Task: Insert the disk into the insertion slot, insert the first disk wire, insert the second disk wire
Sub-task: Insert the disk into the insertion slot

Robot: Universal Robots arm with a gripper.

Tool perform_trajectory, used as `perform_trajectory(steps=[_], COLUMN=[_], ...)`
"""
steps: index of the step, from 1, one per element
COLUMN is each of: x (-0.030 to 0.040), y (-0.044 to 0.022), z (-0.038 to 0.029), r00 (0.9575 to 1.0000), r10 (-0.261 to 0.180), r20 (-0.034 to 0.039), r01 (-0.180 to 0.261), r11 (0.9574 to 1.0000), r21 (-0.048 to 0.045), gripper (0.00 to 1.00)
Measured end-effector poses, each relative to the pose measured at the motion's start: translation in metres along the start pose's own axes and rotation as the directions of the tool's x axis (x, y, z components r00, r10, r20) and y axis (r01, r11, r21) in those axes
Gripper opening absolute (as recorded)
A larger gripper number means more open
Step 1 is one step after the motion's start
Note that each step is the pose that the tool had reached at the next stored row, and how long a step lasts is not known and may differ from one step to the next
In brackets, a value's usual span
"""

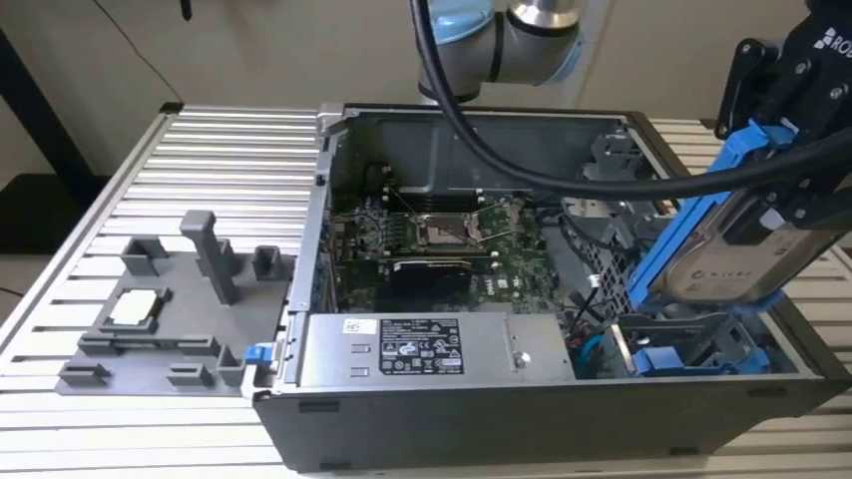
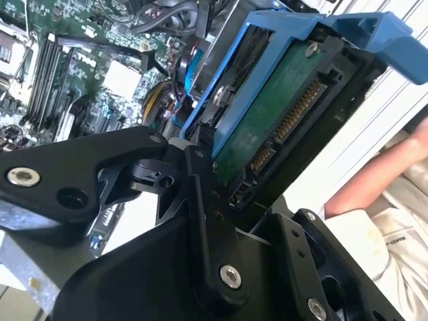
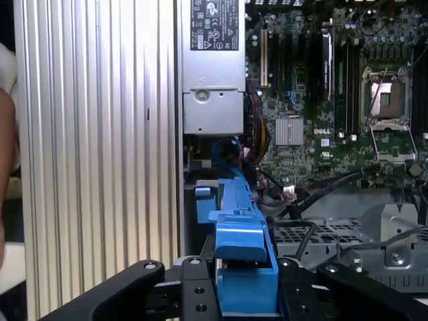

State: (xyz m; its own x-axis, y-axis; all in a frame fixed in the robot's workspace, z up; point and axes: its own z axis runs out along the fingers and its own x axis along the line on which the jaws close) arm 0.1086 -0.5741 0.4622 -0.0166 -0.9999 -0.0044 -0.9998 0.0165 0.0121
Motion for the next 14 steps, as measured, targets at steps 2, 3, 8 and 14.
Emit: perform_trajectory(steps=[2,3,8,14], x=[0.0,0.0,-0.0001,0.0003], y=[-0.0018,-0.0031,-0.0074,-0.0089], z=[0.0023,0.0034,0.0087,0.0167], r00=[1.0,1.0,0.9998,0.999], r10=[-0.001,-0.003,-0.018,-0.044], r20=[0.0011,0.001,0.0005,0.0014], r01=[0.001,0.003,0.018,0.044], r11=[1.0,1.0,0.9998,0.999], r21=[0.0012,0.0013,0.0015,0.0019], gripper=[0.33,0.33,0.33,0.33])
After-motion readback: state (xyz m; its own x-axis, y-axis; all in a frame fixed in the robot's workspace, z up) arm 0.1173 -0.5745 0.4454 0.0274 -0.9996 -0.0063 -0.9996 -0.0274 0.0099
